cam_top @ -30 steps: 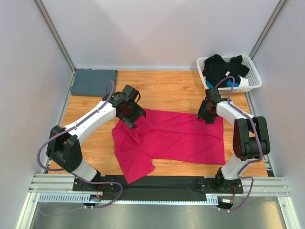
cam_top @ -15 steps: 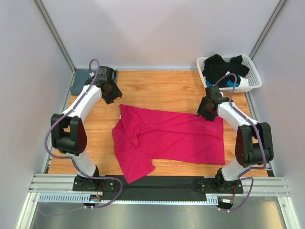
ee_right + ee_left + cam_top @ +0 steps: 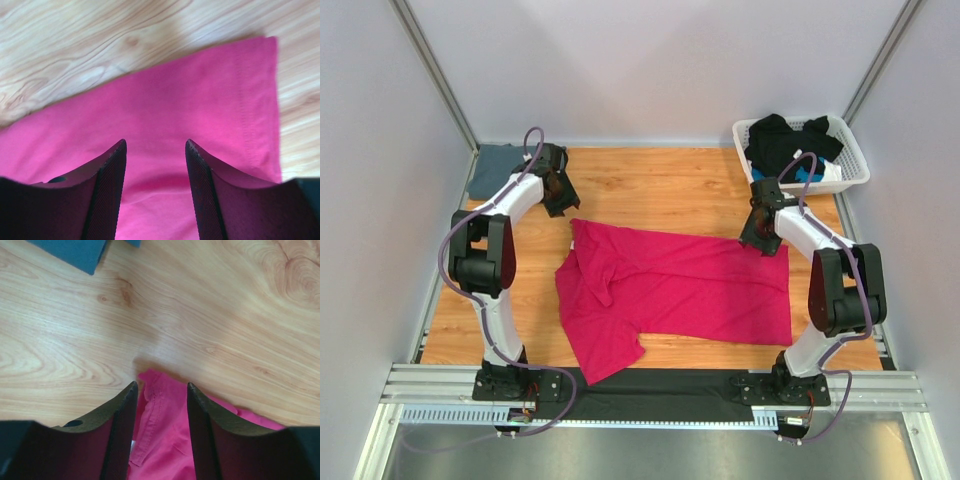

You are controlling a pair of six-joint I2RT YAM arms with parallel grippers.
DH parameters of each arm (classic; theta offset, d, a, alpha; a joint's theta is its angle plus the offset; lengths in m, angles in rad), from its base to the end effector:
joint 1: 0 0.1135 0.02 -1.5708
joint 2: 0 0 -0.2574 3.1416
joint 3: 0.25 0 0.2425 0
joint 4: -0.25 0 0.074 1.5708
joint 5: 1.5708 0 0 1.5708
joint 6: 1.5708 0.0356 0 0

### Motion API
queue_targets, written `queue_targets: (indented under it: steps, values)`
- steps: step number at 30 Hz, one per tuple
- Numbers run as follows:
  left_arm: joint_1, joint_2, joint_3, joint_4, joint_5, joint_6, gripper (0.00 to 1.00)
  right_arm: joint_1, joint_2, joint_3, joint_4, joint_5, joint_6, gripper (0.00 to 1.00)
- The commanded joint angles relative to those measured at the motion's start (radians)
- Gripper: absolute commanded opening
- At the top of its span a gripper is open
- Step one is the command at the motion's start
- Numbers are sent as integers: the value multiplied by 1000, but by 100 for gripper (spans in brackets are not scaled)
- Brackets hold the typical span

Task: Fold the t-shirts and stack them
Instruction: Fold the tshirt

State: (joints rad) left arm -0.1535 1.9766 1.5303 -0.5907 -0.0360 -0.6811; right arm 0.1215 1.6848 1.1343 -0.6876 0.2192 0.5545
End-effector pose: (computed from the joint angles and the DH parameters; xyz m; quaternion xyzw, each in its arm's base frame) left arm 0.4105 -0.0622 0.2084 -0.2561 0.9298 -0.0910 0.2481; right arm 0.3150 0.0307 0.1947 0.2283 0.9535 -0.0472 0.1910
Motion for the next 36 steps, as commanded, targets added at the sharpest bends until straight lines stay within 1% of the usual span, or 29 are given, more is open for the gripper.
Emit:
queue_targets:
  steps: [1,6,13,14,18,20,24,27,28,29,35,36]
  values:
    - [0,8,34,25,15,23,50,-39,10,53,-10,66,21,52]
    - [0,16,24,12,28,0,47,-68,45,59,-20,83,15,52]
    - [0,14,-21,22,30,-12,48,-85,84,51,2,101,16,51]
    - [0,16,-25,31,50,-14,47,-85,95,53,2,101,15,51]
    - [0,30,-30,37,50,-24,44,-94,118,67,2,106,10,50]
    - [0,34,-27,38,50,-24,41,-94,122,68,-1,117,8,49]
    - [0,41,-24,37,39,-29,30,-102,118,67,-1,120,7,49]
    - [0,39,-24,25,39,-37,13,-103,118,67,0,120,7,48]
    - [0,36,-24,19,6,-40,3,-102,119,67,-1,123,7,48]
    - [0,33,-25,8,-19,-44,0,-103,121,67,-1,123,5,48]
    - [0,-33,-48,-11,-117,-96,0,-105,131,61,-4,147,7,46]
    - [0,-45,-50,-15,-126,-104,0,-106,133,58,-4,149,8,43]
